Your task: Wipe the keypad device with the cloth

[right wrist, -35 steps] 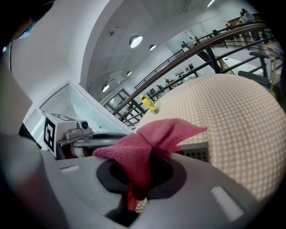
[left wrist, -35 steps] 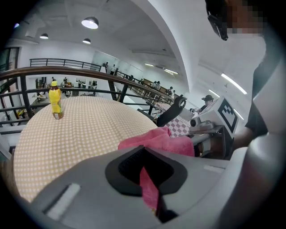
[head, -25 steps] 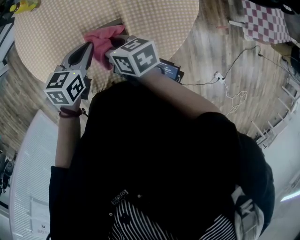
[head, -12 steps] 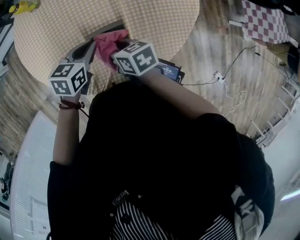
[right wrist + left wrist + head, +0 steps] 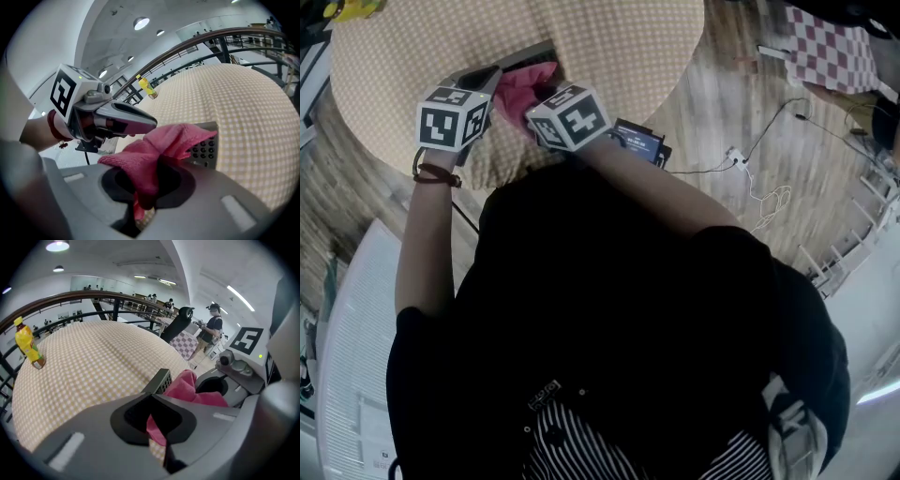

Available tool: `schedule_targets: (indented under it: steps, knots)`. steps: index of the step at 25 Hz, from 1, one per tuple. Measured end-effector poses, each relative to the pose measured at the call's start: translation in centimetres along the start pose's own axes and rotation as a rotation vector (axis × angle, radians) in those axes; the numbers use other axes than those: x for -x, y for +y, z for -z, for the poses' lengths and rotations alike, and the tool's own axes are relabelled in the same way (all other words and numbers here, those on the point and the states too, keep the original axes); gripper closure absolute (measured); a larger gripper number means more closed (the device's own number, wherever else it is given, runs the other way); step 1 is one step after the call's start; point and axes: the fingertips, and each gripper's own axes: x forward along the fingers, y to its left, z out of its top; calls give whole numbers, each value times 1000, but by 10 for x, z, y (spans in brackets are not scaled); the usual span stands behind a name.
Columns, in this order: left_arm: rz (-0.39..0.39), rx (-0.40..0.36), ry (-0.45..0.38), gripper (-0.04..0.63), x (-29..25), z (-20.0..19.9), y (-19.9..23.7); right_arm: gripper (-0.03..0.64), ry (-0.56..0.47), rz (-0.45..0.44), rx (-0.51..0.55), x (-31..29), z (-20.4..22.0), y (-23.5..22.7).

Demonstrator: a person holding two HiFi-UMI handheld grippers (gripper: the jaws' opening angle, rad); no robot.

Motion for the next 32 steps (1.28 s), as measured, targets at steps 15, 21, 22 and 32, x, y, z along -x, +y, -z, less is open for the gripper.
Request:
schedule_targets:
  steps: [15,21,22,32]
  knots:
    - [50,-174,181,591,-23,-7,-3,554,29,60,25,-44,-14,-14]
    - [41,-177,195,591,-28,-10,-5,554,11,55,-66,-39,-17,-22]
    - [42,-178,199,591,-29,-9,-6,554,9,48,-77,-39,-16,-22]
    - [26,-177,198,591,-27,-9,-7,554,41,58,-42,-42,4,-29]
